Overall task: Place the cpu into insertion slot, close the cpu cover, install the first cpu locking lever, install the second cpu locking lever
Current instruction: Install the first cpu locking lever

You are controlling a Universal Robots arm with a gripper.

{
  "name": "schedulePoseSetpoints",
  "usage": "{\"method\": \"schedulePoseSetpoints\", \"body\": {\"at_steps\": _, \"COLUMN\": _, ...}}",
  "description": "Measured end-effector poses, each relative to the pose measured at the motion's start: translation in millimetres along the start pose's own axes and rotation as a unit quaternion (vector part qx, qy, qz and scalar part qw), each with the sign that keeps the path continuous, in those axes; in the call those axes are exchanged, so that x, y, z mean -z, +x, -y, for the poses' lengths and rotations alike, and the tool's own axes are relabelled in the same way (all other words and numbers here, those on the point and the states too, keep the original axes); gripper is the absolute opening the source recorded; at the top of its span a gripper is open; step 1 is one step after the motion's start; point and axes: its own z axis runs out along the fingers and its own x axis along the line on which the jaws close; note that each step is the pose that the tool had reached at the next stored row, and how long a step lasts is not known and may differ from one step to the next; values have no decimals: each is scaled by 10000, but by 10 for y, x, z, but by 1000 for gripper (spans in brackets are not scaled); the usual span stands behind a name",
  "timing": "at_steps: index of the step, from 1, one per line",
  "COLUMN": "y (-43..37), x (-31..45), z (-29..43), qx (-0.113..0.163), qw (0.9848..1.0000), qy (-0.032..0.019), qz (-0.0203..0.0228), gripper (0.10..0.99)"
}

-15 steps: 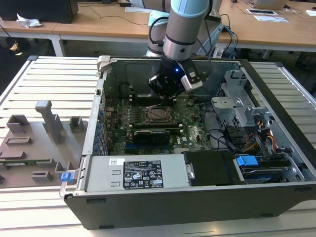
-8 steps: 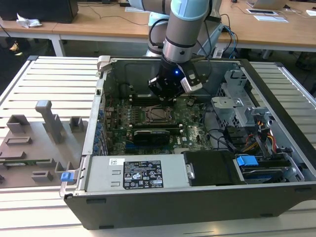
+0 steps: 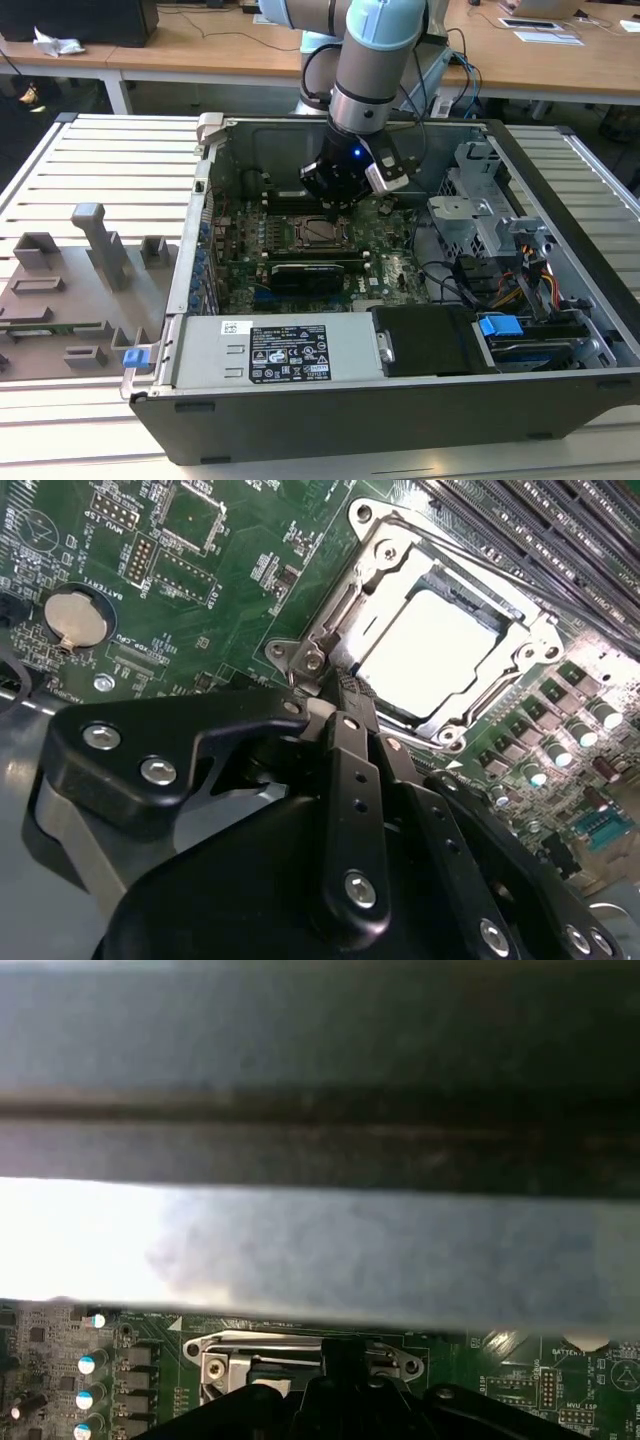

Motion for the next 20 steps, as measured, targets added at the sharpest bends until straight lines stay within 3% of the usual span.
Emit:
{"method": "schedulePoseSetpoints", "body": {"at_steps": 5, "y": -35, "x": -31, "z": -2, "qx": -3, "qw": 10000, "qy": 0, "qz": -43, "gripper": 106}}
{"method": "schedulePoseSetpoints", "body": {"at_steps": 9, "y": -37, "x": -27, "z": 1, "qx": -3, "qw": 10000, "qy": 4, "qz": -46, "gripper": 106}}
{"method": "schedulePoseSetpoints", "body": {"at_steps": 11, "y": -33, "x": -17, "z": 8, "qx": 3, "qw": 10000, "qy": -34, "qz": -48, "gripper": 106}}
{"method": "schedulePoseSetpoints", "body": {"at_steps": 14, "y": -35, "x": -19, "z": 3, "qx": 10, "qw": 9999, "qy": -134, "qz": -45, "gripper": 106}}
{"method": "schedulePoseSetpoints", "body": {"at_steps": 20, "y": -64, "x": -34, "z": -13, "qx": 15, "qw": 9998, "qy": -182, "qz": -47, "gripper": 106}}
